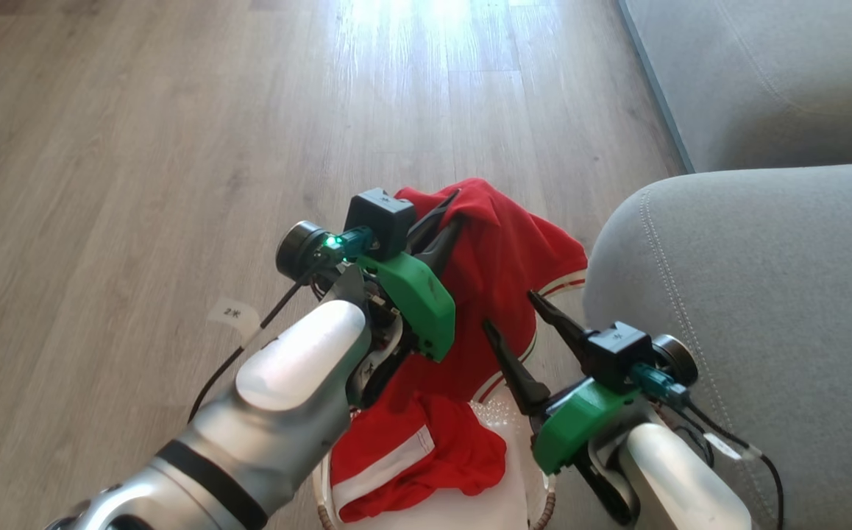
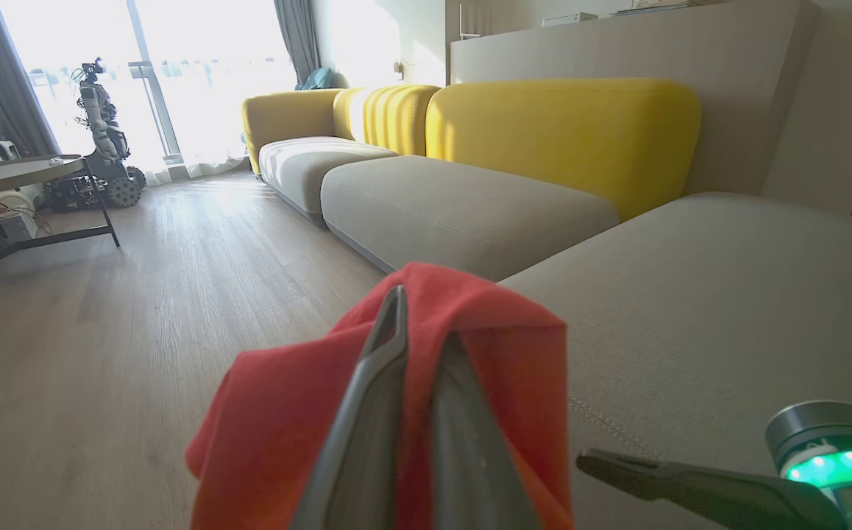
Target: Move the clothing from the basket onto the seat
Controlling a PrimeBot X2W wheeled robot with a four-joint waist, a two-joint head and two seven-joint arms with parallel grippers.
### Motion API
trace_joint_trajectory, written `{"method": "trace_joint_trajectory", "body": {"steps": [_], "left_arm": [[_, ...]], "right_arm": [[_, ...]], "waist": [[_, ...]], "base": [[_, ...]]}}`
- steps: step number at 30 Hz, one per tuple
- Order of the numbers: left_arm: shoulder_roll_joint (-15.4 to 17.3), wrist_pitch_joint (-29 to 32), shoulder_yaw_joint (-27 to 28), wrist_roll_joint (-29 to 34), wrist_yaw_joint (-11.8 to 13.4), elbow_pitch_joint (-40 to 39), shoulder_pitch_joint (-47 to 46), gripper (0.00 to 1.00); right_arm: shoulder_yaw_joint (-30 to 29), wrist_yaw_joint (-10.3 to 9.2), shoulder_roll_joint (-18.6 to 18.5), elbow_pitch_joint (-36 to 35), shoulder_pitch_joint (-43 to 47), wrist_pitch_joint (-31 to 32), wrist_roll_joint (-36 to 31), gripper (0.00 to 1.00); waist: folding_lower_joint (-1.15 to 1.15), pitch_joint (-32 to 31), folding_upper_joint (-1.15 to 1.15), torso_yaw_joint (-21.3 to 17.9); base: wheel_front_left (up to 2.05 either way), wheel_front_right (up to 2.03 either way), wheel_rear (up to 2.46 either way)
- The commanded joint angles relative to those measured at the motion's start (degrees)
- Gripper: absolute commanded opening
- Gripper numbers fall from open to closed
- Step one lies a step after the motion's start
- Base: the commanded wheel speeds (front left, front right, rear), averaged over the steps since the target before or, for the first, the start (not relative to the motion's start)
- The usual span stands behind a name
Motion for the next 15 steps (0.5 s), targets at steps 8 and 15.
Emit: {"method": "trace_joint_trajectory", "body": {"steps": [8,15], "left_arm": [[0.16,0.55,0.85,-1.23,0.87,-2.84,-4.67,0.0],[-0.03,0.83,-0.32,-1.71,1.19,-4.35,-4.42,0.0]], "right_arm": [[3.08,-0.02,0.2,4.28,-6.04,-0.36,2.17,1.0],[2.71,-0.02,0.2,7.53,-8.18,-0.36,2.62,1.0]], "waist": [[0.0,-0.42,0.0,1.36],[0.0,-0.36,0.0,2.17]], "base": [[0.0,0.0,0.0],[0.0,0.0,0.0]]}}
